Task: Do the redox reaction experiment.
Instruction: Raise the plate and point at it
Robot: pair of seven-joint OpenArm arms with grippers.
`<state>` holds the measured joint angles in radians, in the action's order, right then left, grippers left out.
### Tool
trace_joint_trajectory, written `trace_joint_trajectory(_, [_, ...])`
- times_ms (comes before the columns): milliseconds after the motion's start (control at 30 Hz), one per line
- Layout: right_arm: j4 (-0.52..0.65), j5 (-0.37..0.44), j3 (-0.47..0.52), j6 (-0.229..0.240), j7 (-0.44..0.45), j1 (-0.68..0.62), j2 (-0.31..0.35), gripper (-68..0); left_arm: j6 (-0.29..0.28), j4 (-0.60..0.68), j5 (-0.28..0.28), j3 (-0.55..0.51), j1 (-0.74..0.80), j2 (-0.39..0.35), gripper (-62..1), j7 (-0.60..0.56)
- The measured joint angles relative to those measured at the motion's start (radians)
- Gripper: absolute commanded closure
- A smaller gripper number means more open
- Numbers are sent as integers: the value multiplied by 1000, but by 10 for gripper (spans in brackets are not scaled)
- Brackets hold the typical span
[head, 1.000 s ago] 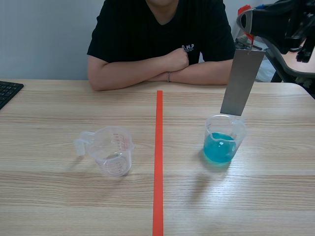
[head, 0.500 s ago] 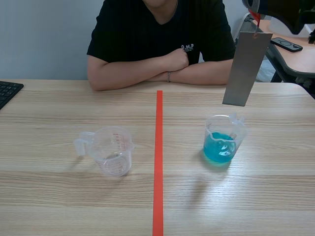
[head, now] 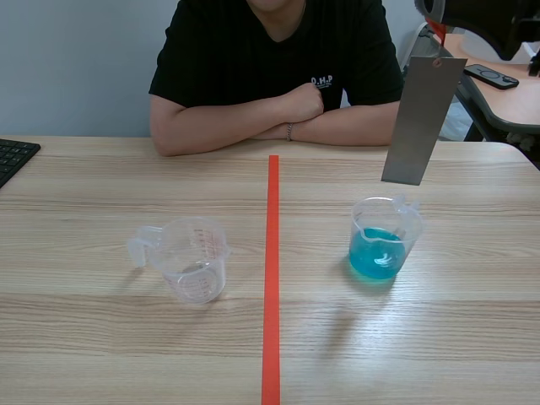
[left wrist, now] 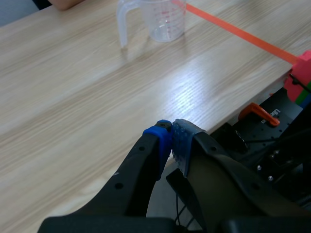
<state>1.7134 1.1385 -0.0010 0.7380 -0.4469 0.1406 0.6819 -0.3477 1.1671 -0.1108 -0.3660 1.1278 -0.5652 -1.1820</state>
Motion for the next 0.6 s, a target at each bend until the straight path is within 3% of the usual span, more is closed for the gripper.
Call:
trace_joint_trajectory(200, [0,0,0,0,0,0,0,-15,-142,0,55,0,-125,-118,-27,81])
trace_joint_trajectory(367, [0,0,0,0,0,0,0,-15,-254,0,145,22,-259,-213,-27,175])
trace_joint_trajectory(467, [0,0,0,0,0,0,0,-15,-298,0,192,50,-347,-265,-26,230])
trace_joint_trajectory(600, [0,0,0,0,0,0,0,-15,-314,0,229,137,-486,-318,-26,309])
